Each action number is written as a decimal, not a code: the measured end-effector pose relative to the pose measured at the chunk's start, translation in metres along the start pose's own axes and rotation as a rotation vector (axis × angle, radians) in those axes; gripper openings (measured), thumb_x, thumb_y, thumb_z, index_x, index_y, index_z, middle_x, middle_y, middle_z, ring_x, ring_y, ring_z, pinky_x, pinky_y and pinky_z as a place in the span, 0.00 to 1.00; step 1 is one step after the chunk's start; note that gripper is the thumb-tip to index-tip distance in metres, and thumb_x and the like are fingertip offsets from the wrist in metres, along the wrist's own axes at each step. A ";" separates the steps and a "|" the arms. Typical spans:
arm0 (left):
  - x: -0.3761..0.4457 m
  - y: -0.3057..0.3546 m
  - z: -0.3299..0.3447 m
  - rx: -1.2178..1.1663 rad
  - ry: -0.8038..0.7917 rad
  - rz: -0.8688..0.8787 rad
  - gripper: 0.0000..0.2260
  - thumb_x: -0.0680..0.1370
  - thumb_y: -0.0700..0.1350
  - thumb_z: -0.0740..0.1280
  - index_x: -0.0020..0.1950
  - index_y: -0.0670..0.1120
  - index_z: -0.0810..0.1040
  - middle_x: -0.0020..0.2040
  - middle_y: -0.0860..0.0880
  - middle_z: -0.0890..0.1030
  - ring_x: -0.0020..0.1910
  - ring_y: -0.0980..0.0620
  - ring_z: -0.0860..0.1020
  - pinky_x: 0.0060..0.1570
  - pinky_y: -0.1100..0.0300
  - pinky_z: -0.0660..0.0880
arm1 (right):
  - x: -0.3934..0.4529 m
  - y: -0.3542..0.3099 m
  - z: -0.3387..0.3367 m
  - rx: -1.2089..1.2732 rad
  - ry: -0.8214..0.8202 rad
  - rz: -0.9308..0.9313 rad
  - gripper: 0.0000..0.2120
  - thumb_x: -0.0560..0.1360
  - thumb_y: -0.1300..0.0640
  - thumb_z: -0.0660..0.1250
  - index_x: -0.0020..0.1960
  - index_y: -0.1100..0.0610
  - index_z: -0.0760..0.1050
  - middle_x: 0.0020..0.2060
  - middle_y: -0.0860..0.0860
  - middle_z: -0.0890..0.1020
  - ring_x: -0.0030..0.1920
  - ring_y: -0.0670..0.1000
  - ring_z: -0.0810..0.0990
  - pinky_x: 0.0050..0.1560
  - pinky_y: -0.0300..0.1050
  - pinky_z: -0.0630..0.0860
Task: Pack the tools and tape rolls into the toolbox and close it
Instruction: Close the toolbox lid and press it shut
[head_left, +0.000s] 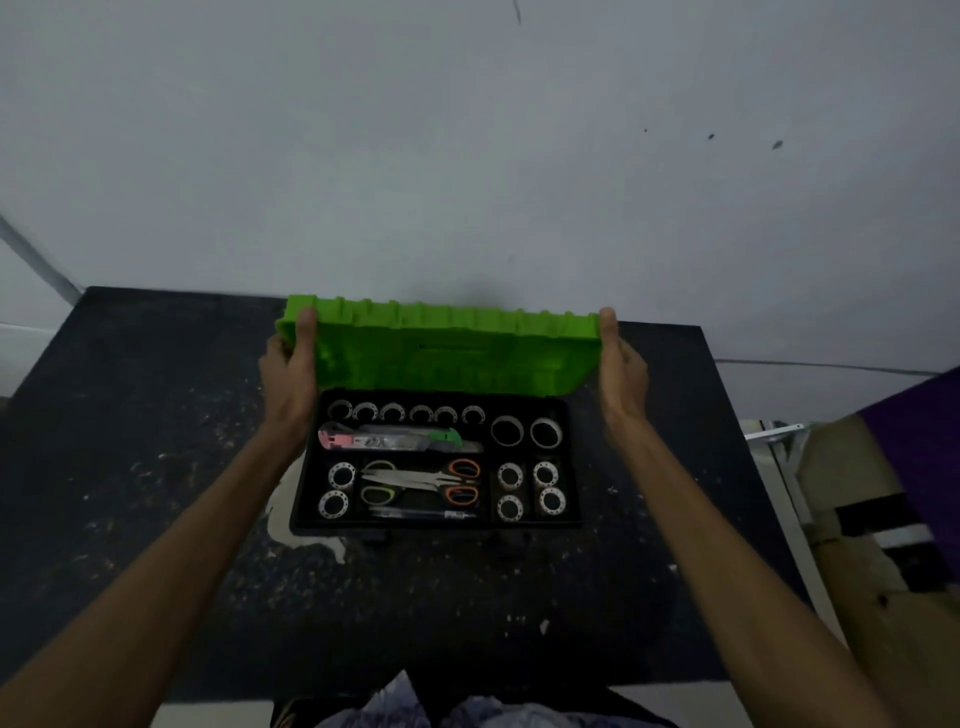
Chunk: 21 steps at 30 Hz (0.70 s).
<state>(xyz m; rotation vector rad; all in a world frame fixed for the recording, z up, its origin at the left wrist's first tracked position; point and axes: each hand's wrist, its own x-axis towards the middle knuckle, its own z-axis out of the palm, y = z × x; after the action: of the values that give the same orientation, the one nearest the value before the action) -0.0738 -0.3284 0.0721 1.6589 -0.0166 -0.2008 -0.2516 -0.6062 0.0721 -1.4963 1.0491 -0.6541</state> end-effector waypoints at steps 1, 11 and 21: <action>-0.010 -0.001 -0.003 -0.037 -0.014 0.031 0.13 0.81 0.56 0.59 0.54 0.48 0.74 0.49 0.52 0.77 0.48 0.58 0.76 0.42 0.71 0.72 | -0.008 0.008 -0.004 0.011 -0.019 -0.023 0.26 0.74 0.30 0.62 0.36 0.52 0.74 0.36 0.49 0.78 0.39 0.47 0.75 0.45 0.47 0.72; -0.093 -0.077 -0.076 0.344 -0.120 0.226 0.23 0.78 0.51 0.66 0.71 0.46 0.69 0.64 0.51 0.74 0.60 0.55 0.73 0.57 0.62 0.69 | -0.106 0.081 -0.050 -0.139 -0.057 -0.266 0.25 0.73 0.45 0.71 0.68 0.53 0.76 0.58 0.50 0.78 0.57 0.40 0.77 0.57 0.31 0.73; -0.114 -0.122 -0.096 0.568 -0.240 0.183 0.30 0.77 0.56 0.63 0.75 0.44 0.64 0.71 0.44 0.71 0.69 0.45 0.70 0.66 0.51 0.67 | -0.136 0.125 -0.045 -0.389 -0.044 -0.191 0.26 0.76 0.49 0.70 0.73 0.51 0.70 0.63 0.50 0.75 0.63 0.49 0.74 0.65 0.53 0.74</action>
<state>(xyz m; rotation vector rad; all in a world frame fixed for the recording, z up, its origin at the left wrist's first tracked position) -0.1860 -0.2070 -0.0267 2.1738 -0.4402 -0.2712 -0.3828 -0.5027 -0.0194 -1.9584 1.0472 -0.5663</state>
